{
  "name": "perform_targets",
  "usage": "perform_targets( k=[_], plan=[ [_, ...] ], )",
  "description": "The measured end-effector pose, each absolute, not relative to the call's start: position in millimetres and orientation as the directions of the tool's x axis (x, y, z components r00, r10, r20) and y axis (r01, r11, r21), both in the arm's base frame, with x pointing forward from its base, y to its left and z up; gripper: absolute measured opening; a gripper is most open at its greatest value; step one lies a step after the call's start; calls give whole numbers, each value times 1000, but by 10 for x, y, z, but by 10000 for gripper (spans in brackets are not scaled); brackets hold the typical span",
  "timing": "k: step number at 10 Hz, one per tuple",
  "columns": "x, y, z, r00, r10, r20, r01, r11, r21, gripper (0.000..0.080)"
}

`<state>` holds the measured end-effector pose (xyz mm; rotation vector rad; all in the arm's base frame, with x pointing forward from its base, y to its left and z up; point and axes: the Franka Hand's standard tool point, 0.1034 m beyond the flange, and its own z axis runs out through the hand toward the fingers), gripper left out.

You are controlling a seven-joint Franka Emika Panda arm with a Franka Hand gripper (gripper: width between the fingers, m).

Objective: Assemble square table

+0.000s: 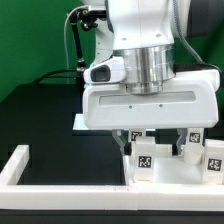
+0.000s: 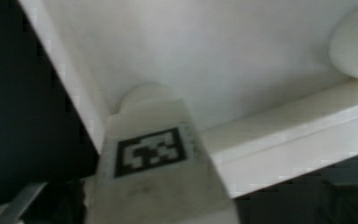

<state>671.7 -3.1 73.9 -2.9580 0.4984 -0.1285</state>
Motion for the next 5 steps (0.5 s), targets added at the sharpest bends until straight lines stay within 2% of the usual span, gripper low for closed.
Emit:
perform_targets(
  k=[1, 3, 4, 5],
  plan=[
    [6718, -14, 738, 936, -348, 58, -336, -929, -152, 622],
    [6712, -45, 733, 932, -357, 57, -346, -926, -149, 341],
    [6692, -98, 719, 904, -425, 44, -415, -898, -145, 341],
    [6692, -98, 718, 881, -473, 36, -463, -874, -148, 298]
  ],
)
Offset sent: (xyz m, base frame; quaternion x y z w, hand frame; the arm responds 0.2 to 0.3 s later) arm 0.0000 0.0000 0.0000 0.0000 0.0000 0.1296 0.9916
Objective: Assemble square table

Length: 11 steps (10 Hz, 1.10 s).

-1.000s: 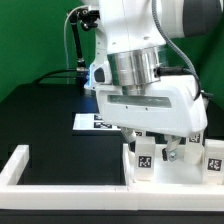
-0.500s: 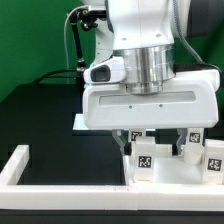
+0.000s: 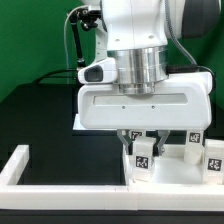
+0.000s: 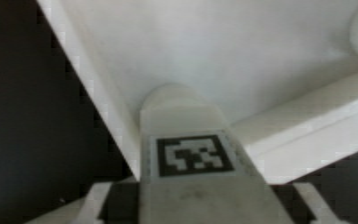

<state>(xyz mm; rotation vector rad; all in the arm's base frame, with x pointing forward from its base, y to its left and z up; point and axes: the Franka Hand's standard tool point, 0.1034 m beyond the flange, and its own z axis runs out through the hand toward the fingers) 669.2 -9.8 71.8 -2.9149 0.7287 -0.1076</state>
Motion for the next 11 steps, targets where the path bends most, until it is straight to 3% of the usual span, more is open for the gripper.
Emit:
perform_targets(
  k=[2, 4, 6, 8, 9, 10, 11],
  plan=[
    [6700, -126, 728, 709, -705, -9, -697, -699, -158, 297],
    [6655, -86, 706, 351, -930, -109, -932, -336, -134, 295],
    [6657, -36, 686, 67, -975, -210, -992, -42, -120, 293],
    [6655, -29, 685, 81, -975, -207, -991, -57, -121, 297],
    [6655, -27, 687, 176, -966, -189, -979, -151, -137, 297],
    [6661, -19, 702, 304, -938, -165, -947, -278, -160, 500],
    [6663, -24, 713, 502, -856, -125, -859, -476, -186, 602]
  ],
)
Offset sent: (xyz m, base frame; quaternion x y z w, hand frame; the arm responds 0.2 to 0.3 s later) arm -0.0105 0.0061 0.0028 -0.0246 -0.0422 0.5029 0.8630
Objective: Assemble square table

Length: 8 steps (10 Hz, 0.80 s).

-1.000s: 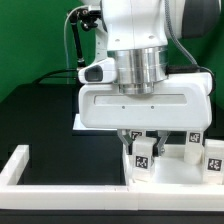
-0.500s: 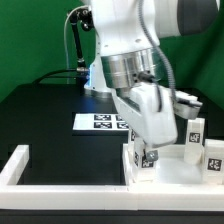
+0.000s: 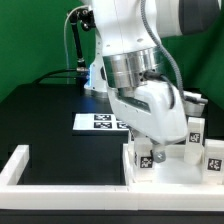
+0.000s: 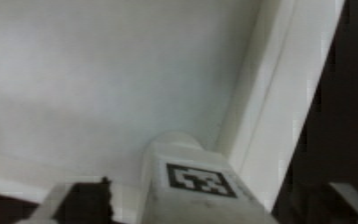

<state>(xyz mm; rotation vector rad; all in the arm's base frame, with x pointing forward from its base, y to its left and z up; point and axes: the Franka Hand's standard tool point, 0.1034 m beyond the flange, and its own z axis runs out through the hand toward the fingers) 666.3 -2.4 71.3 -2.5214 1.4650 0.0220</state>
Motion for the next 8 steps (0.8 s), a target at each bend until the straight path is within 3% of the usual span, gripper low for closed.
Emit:
perform_targets(
  k=[1, 4, 5, 6, 8],
  plan=[
    [6646, -23, 694, 658, -746, -100, -748, -633, -201, 602],
    [6620, -28, 669, 794, -606, -60, -603, -769, -213, 647],
    [6618, -63, 672, 886, -464, -21, -458, -866, -202, 649],
    [6631, -120, 693, 964, -264, 28, -256, -953, -161, 649],
    [6650, -125, 729, 988, 131, 77, 136, -988, -75, 649]
  ],
)
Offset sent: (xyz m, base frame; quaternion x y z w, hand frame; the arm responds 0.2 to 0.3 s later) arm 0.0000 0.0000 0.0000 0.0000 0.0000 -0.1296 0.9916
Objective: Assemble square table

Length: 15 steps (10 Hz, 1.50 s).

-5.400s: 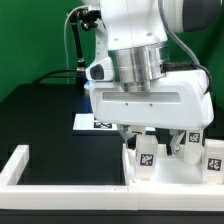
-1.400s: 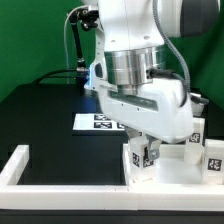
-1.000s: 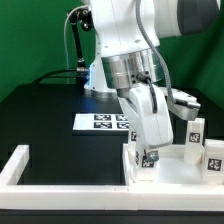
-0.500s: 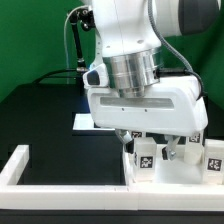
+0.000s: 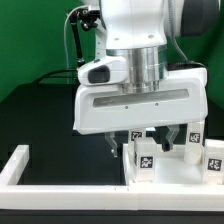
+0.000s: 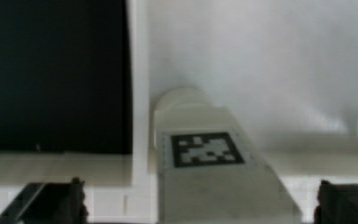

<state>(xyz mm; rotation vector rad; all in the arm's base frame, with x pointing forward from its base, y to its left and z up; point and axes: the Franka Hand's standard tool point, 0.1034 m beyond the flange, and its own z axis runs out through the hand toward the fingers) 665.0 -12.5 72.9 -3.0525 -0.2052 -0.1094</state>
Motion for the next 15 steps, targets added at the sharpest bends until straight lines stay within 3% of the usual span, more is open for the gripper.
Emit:
perform_targets(
  k=[1, 4, 6, 8, 9, 11, 15],
  plan=[
    [6648, -116, 724, 993, 87, 74, 93, -992, -85, 649],
    [6647, -114, 720, 998, -21, 64, -15, -996, -93, 284],
    [6647, -116, 721, 987, -155, 51, -149, -984, -101, 288],
    [6656, -104, 730, 903, -430, 22, -425, -899, -105, 288],
    [6661, -99, 743, 824, -567, 2, -564, -820, -101, 288],
    [6638, -73, 729, 528, -845, -86, -847, -518, -118, 288],
    [6644, -75, 722, 323, -938, -125, -944, -310, -110, 289]
  ],
)
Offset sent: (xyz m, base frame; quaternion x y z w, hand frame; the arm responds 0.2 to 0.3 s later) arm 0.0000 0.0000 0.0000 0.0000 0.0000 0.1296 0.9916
